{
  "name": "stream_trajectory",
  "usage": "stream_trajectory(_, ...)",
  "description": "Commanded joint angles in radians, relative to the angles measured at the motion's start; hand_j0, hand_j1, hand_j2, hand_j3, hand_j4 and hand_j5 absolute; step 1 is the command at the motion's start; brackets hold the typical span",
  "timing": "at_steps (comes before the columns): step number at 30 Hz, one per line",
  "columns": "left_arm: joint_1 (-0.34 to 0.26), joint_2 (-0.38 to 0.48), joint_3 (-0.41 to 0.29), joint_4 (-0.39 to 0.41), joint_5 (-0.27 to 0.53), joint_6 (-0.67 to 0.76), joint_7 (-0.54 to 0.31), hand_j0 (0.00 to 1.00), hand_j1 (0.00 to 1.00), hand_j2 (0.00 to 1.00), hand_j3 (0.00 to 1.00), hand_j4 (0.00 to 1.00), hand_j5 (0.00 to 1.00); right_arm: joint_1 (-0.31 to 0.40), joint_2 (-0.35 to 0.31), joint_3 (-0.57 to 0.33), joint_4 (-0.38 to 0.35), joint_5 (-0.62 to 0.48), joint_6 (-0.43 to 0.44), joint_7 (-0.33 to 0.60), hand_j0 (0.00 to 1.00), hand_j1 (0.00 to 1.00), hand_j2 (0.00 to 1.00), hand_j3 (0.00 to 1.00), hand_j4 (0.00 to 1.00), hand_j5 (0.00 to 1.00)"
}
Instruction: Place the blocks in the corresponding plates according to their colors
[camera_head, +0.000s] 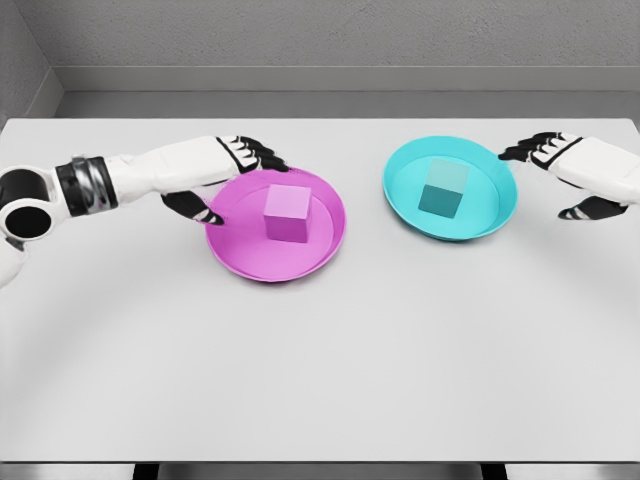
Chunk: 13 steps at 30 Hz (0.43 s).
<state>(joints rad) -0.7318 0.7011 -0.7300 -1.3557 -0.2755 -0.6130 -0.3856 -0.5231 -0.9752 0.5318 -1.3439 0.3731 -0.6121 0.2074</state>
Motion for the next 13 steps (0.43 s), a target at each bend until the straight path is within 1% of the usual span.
stream_trajectory(1, 0.003, 0.092, 0.037, -0.002, 0.045, 0.002, 0.001, 1.0, 1.0, 1.0, 1.0, 1.0, 1.0, 0.0, 0.0, -0.027, -0.003, -0.006, 0.001, 0.001, 1.0, 1.0, 1.0, 1.0, 1.0, 1.0)
stream_trajectory(3, 0.014, 0.152, 0.064, 0.001, 0.048, 0.002, 0.001, 1.0, 1.0, 1.0, 1.0, 1.0, 1.0, 0.0, 0.0, -0.027, -0.011, -0.006, 0.001, 0.001, 1.0, 1.0, 1.0, 1.0, 1.0, 1.0)
stream_trajectory(5, 0.068, 0.189, 0.122, 0.006, 0.047, 0.002, 0.001, 1.0, 1.0, 1.0, 1.0, 1.0, 1.0, 0.0, 0.0, -0.026, -0.023, -0.006, 0.001, 0.001, 1.0, 1.0, 1.0, 1.0, 1.0, 1.0)
stream_trajectory(6, 0.087, 0.199, 0.141, 0.006, 0.045, 0.002, 0.002, 1.0, 1.0, 1.0, 1.0, 1.0, 1.0, 0.003, 0.0, -0.026, -0.024, -0.006, 0.001, 0.001, 1.0, 1.0, 1.0, 1.0, 1.0, 1.0)
stream_trajectory(8, 0.12, 0.245, 0.155, 0.009, 0.047, 0.002, 0.002, 1.0, 1.0, 1.0, 1.0, 1.0, 1.0, 0.008, 0.001, -0.026, -0.024, -0.006, 0.001, 0.001, 1.0, 1.0, 1.0, 1.0, 1.0, 1.0)
stream_trajectory(13, 0.149, 0.27, 0.196, 0.017, 0.048, 0.002, 0.002, 1.0, 1.0, 1.0, 1.0, 1.0, 1.0, 0.014, 0.001, -0.027, -0.024, -0.006, 0.001, 0.001, 1.0, 1.0, 1.0, 1.0, 1.0, 1.0)
